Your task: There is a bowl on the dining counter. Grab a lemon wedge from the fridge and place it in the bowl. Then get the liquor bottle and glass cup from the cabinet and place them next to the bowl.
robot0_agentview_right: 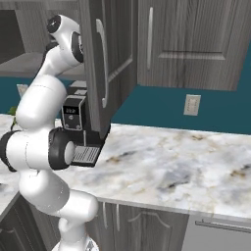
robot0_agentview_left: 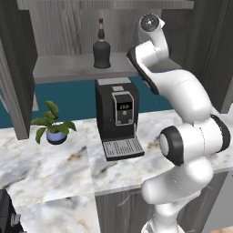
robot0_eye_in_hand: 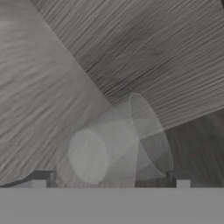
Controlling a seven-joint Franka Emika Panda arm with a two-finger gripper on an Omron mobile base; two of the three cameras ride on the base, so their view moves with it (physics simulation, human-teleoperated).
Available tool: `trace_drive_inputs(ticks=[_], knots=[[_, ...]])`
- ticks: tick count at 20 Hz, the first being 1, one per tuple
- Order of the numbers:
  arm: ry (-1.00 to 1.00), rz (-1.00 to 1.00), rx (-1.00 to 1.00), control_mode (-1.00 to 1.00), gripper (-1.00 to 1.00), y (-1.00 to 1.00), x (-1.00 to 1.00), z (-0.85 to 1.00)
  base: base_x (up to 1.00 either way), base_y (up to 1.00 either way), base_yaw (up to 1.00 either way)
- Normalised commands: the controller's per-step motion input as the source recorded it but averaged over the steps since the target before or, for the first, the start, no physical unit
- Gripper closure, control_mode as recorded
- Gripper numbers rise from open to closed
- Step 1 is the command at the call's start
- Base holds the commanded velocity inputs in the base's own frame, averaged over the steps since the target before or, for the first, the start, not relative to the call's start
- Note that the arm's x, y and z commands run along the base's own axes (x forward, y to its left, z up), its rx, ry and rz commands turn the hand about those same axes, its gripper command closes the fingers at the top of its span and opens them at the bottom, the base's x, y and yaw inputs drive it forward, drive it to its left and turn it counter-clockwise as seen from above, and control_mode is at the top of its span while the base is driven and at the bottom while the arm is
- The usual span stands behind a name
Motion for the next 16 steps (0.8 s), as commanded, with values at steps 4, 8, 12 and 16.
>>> trace_drive_inputs(ticks=[4, 8, 12, 16], knots=[[0.00, 0.00, -0.03, -1.00, -1.00, 0.00, 0.34, 0.00, 0.00, 0.00, 0.00], [0.00, 0.00, -0.03, -1.00, -1.00, 0.00, 0.37, -0.01, 0.00, 0.00, 0.00], [0.00, 0.00, -0.03, -1.00, -1.00, 0.00, 0.30, 0.00, 0.00, 0.00, 0.00], [0.00, 0.00, -0.02, -1.00, -1.00, 0.00, 0.20, -0.02, 0.00, 0.00, 0.00]])
